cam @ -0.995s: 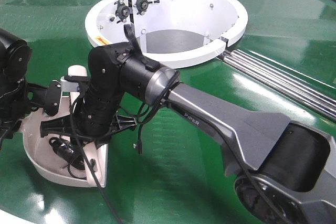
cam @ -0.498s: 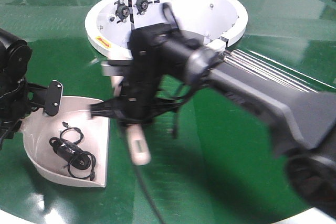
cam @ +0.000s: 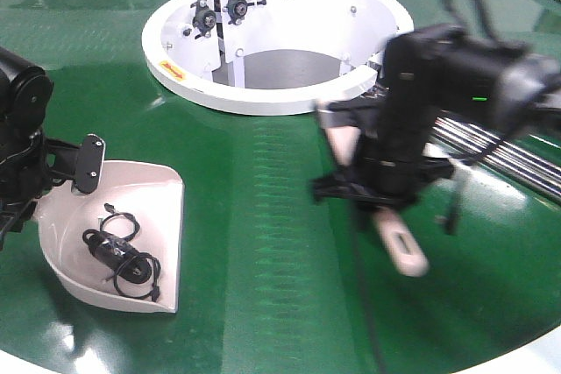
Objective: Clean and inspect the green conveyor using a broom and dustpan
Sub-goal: 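Carry the brush back and lower it onto the belt with the right gripper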
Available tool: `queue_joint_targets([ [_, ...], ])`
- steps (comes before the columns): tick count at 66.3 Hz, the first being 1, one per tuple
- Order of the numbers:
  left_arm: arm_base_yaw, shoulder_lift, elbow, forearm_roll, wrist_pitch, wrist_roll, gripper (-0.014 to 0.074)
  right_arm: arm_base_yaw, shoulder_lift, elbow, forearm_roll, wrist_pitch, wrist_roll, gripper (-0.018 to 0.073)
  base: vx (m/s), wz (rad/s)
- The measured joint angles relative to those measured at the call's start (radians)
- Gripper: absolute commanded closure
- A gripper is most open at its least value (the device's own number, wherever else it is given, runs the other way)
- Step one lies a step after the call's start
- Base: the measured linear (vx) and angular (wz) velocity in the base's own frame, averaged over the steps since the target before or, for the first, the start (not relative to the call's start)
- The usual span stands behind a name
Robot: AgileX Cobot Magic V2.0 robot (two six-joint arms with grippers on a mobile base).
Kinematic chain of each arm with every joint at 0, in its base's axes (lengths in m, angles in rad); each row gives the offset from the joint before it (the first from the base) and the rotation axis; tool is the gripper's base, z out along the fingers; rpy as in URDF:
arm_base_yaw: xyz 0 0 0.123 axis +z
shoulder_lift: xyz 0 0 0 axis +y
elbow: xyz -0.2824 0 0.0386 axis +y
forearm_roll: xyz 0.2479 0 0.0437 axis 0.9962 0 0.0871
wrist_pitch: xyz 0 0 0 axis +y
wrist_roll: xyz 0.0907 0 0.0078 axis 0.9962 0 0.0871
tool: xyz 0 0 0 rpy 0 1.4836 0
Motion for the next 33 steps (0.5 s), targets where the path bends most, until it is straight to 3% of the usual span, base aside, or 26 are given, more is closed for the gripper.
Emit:
queue_joint_targets([
  [16, 0.0, 0.0, 0.0, 0.0, 0.0, 0.0, 0.0603, -0.131, -0.114, 0.185, -0.004, -0.048, -0.11, 0.0561, 0.0, 0.0],
  [33, 0.0, 0.0, 0.0, -0.001, 0.0, 0.0, 0.0603, -0.169, -0.137, 0.267, -0.011, -0.094, -0.144, 0.0561, 0.0, 0.0],
])
